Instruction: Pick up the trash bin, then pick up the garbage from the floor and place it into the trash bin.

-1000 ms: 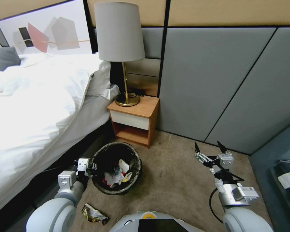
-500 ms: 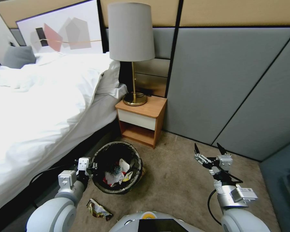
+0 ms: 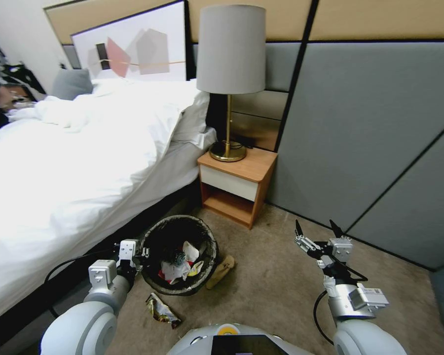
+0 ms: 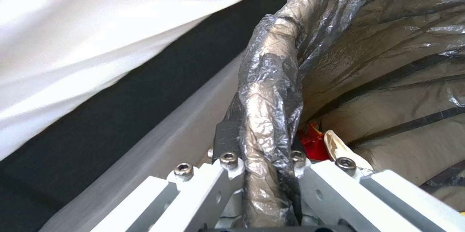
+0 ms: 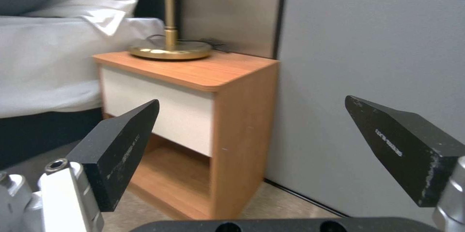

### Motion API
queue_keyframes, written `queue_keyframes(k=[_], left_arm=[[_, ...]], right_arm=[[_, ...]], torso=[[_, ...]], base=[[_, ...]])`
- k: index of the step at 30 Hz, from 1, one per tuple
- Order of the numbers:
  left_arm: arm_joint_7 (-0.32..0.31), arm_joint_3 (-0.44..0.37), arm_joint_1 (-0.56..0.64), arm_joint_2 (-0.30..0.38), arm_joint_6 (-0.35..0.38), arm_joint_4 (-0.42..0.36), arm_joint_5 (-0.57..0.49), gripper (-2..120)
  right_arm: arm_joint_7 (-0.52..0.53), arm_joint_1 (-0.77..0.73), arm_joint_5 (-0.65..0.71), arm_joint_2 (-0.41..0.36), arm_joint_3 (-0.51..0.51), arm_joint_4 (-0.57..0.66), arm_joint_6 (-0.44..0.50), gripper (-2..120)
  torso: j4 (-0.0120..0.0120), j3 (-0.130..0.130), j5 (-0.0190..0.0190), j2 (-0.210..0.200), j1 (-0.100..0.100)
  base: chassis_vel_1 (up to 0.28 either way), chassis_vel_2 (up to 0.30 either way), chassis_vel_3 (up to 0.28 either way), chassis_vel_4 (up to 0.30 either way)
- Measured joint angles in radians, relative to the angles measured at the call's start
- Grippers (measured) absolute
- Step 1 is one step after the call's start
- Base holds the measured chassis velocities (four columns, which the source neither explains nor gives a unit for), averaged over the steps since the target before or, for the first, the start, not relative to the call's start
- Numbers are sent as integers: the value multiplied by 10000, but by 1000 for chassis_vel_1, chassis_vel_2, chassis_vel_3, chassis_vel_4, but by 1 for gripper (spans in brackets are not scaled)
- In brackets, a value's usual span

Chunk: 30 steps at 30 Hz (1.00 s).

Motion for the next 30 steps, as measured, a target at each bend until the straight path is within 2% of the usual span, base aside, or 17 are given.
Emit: queue_keyframes(k=[30], left_arm=[[6,0,34,2,18,0,-12,1]], right_arm=[[213,62,35,-90,-228,-53,-116,100]], torso=[[-1,0,0,0,0]], base=[[76,74,71,71]])
